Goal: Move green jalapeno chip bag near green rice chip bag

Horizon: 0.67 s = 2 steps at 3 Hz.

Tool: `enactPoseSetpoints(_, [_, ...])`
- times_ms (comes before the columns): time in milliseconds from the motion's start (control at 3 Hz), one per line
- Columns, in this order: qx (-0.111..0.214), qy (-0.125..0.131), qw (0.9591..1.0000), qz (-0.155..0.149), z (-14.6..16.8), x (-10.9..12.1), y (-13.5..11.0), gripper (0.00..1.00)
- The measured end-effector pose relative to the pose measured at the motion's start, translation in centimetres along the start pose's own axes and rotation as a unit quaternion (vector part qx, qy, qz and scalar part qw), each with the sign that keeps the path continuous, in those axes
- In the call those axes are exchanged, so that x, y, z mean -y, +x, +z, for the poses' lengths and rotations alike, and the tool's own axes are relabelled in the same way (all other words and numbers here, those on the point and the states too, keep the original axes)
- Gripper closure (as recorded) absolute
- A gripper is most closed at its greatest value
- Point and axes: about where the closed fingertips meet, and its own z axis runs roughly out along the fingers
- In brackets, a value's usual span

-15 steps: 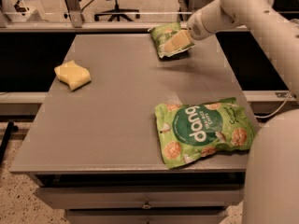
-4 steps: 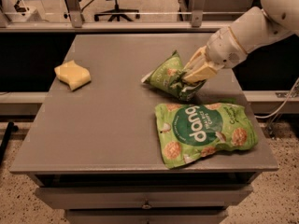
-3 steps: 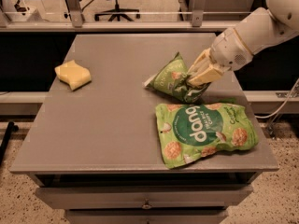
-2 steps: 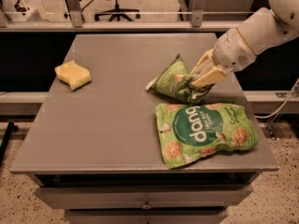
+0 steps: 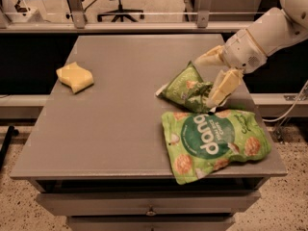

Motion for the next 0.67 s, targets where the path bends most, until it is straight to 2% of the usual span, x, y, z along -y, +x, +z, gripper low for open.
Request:
enactPoseSetpoints(333, [0.016,0.030,0.9992,0.021,-2.0,1.0,1.0,0.00])
enactPoseSetpoints(667, [0.054,0.090,0.9935,0.045,-5.9,3.0,2.3,0.00])
